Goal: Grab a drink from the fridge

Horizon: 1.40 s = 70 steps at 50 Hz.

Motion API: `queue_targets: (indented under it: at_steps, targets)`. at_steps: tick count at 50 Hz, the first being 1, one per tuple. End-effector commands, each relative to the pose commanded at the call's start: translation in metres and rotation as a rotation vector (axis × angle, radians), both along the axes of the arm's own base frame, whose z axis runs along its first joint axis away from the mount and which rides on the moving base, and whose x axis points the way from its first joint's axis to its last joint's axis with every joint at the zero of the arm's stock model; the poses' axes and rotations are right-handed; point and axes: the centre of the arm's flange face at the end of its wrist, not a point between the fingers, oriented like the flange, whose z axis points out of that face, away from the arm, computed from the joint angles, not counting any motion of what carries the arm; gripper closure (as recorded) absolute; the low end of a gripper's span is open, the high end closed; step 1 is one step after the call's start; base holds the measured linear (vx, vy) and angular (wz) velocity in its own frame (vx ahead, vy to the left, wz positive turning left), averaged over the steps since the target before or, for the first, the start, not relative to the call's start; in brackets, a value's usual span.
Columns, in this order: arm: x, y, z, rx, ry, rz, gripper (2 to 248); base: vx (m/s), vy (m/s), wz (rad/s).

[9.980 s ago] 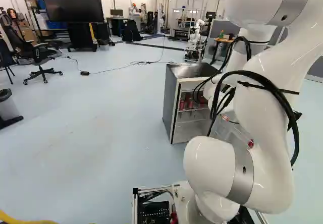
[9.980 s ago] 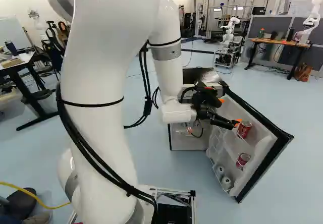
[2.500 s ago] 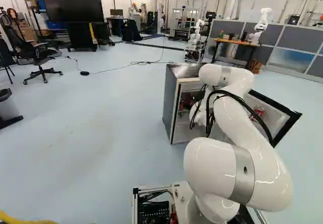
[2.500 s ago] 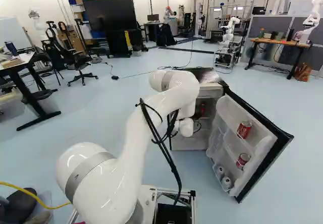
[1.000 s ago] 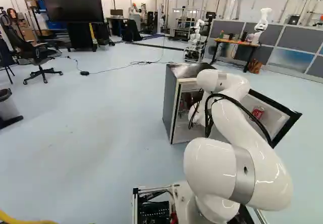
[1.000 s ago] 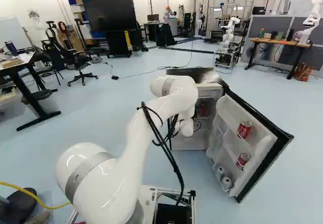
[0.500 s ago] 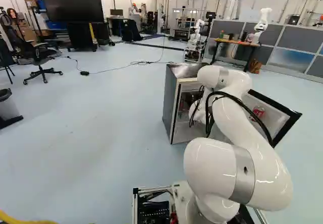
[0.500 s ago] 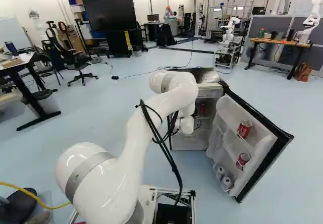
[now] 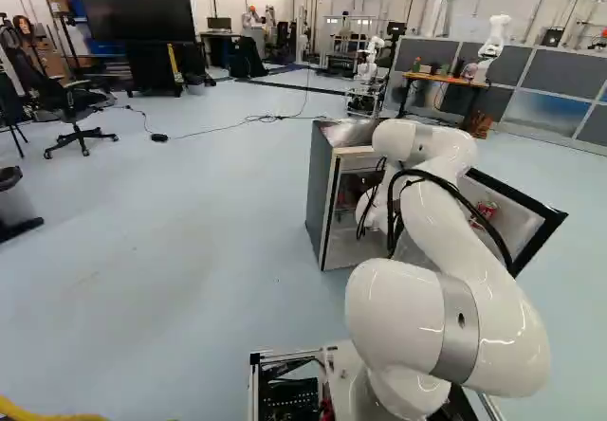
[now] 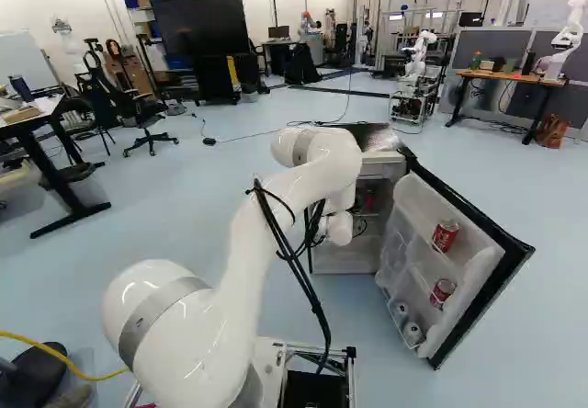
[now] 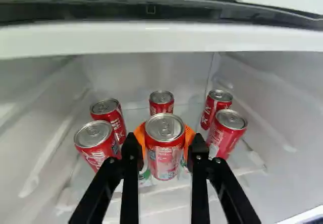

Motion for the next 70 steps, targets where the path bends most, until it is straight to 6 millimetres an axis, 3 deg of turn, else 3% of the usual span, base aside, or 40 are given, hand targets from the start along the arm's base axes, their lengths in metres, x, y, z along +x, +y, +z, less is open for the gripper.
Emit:
queue_targets:
  at_steps: [70]
  targets:
    - [-0.127,0.021,0.122,0.054,0.101,-0.070,155,0.000,0.000,0.000]
